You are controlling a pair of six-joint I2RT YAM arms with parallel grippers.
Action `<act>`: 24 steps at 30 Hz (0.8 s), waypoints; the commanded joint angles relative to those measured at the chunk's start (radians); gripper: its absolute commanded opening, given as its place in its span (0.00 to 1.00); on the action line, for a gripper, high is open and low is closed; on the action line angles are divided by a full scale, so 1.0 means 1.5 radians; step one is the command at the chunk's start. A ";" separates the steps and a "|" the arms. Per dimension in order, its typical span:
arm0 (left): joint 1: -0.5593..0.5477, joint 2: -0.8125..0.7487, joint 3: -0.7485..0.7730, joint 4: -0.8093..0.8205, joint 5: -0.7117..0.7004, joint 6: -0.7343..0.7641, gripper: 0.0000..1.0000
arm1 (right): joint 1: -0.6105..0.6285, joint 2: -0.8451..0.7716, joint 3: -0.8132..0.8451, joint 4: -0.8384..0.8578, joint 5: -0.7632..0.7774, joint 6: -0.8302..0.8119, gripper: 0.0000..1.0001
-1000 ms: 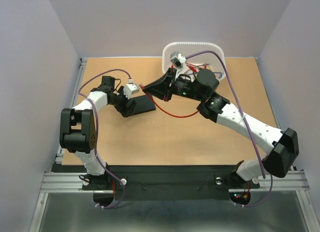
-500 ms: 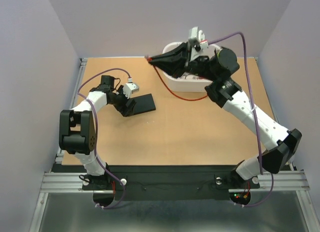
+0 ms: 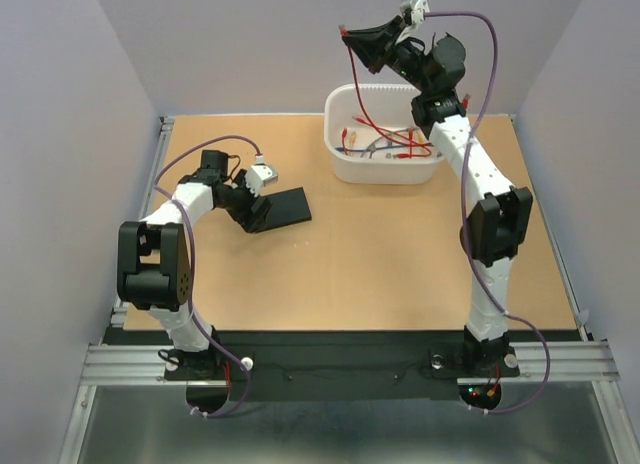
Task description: Pull the plug from the switch port
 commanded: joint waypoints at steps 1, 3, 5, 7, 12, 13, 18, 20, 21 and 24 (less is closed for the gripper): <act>-0.002 -0.032 -0.004 -0.003 0.008 0.010 0.92 | -0.019 0.081 0.104 0.049 0.045 -0.008 0.00; -0.002 -0.032 -0.008 -0.001 0.007 0.011 0.92 | -0.025 0.129 0.111 0.049 0.064 -0.022 0.00; -0.003 -0.027 -0.010 0.002 0.008 0.012 0.92 | -0.027 0.162 0.104 0.048 0.077 -0.047 0.00; -0.003 -0.025 -0.010 0.002 0.007 0.015 0.92 | -0.027 0.177 0.088 0.048 0.085 -0.068 0.00; -0.002 -0.017 -0.013 0.007 0.007 0.013 0.92 | -0.033 0.210 0.011 0.047 0.103 -0.071 0.00; -0.003 -0.016 -0.013 0.007 0.008 0.013 0.92 | -0.034 0.211 -0.027 0.048 0.116 -0.074 0.00; -0.002 -0.019 -0.014 0.008 0.010 0.015 0.92 | -0.040 0.198 -0.118 0.055 0.141 -0.086 0.00; -0.003 -0.014 -0.011 0.008 0.010 0.015 0.92 | -0.042 0.197 -0.134 0.056 0.146 -0.079 0.00; -0.003 -0.013 -0.008 0.008 0.012 0.013 0.92 | -0.045 0.195 -0.137 0.056 0.151 -0.075 0.06; -0.002 -0.012 -0.006 0.006 0.018 0.012 0.92 | -0.046 0.182 -0.141 0.056 0.155 -0.059 0.59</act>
